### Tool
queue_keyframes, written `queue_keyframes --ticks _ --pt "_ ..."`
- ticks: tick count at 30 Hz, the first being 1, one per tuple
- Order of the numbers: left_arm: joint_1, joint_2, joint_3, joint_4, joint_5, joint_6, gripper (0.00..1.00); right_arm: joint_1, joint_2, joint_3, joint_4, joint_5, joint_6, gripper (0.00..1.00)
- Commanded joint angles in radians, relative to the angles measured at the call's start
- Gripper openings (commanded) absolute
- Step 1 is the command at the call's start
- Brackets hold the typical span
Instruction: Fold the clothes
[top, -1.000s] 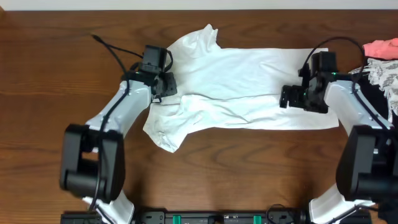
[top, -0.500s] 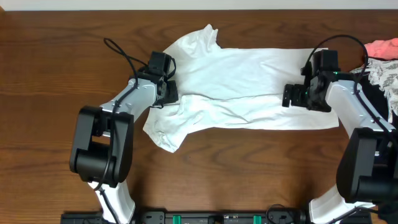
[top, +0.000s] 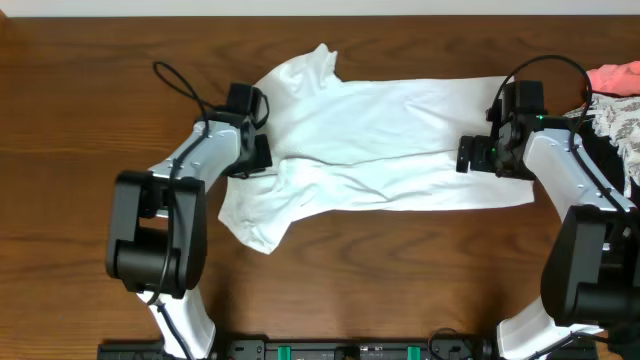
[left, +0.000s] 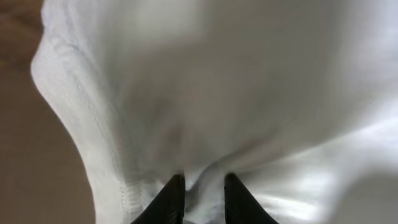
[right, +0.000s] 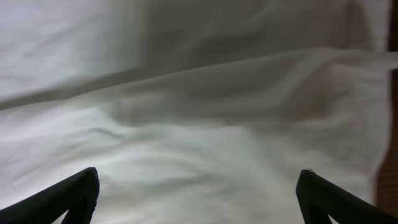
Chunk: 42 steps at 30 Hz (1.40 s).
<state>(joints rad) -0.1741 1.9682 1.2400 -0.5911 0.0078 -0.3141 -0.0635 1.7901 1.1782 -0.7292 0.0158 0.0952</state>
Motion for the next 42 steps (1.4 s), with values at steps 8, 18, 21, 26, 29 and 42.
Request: queue_keyframes --ticks 8,18,21,26,29,42 --pt "0.068 0.049 -0.034 -0.128 -0.058 0.002 0.23 -0.002 -0.011 0.012 -0.005 0.011 -0.015 0.99" --pt "0.095 -0.029 0.054 -0.132 -0.051 0.003 0.29 -0.001 -0.015 0.041 0.038 -0.006 -0.014 0.99" --pt "0.095 -0.097 0.127 -0.134 -0.016 0.003 0.43 -0.001 -0.015 0.129 -0.026 -0.048 -0.032 0.99" --pt "0.095 -0.206 0.258 -0.130 0.105 0.006 0.63 0.005 -0.015 0.312 -0.155 -0.051 -0.067 0.99" --pt "0.095 -0.225 0.336 -0.113 0.136 0.013 0.63 0.012 -0.015 0.402 -0.180 -0.075 -0.067 0.99" --pt "0.097 -0.114 0.369 0.263 0.191 0.232 0.70 0.011 0.011 0.502 -0.024 -0.086 -0.094 0.99"
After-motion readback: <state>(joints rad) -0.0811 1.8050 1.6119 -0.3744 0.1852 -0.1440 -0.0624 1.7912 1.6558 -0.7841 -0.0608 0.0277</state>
